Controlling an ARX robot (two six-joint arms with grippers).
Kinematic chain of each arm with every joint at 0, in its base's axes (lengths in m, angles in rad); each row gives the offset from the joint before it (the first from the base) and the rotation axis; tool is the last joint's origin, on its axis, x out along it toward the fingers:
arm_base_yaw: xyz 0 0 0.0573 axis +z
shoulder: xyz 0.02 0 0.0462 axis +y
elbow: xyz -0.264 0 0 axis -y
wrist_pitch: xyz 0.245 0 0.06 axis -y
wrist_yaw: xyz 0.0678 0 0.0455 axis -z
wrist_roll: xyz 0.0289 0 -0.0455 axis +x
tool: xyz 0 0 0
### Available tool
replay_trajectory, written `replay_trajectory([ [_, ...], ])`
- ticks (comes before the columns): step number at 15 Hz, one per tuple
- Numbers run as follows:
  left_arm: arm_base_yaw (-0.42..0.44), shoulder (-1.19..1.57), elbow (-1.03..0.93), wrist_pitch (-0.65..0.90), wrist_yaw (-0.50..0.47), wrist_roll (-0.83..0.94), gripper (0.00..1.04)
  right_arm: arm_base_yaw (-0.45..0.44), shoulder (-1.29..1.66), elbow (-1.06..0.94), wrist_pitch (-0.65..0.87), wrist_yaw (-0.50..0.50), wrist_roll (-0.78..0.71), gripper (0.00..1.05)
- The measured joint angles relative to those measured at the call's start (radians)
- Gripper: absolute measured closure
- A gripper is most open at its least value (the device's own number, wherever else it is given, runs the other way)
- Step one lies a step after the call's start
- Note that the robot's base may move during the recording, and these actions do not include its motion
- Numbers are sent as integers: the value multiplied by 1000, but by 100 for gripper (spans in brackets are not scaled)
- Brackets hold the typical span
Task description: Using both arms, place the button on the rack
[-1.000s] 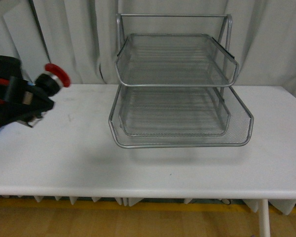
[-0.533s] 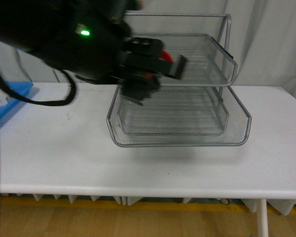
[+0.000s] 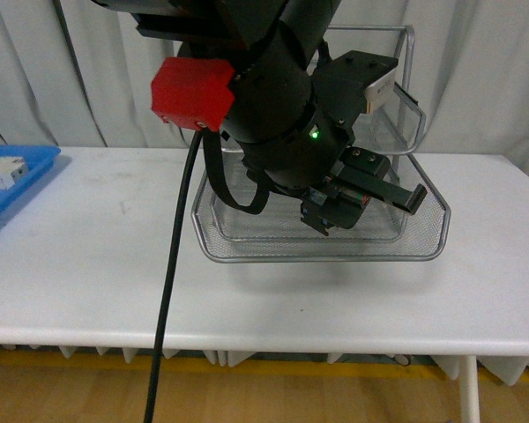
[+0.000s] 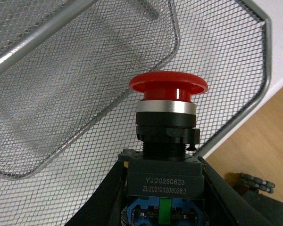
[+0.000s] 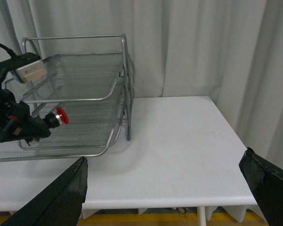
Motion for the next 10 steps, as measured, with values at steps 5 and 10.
replay_trajectory([
  [5,9,188,251,-137,-43,3,69,0,0,0,0,0,0,6],
  [10,48,339,476,-223,-95,-19,69,0,0,0,0,0,0,6],
])
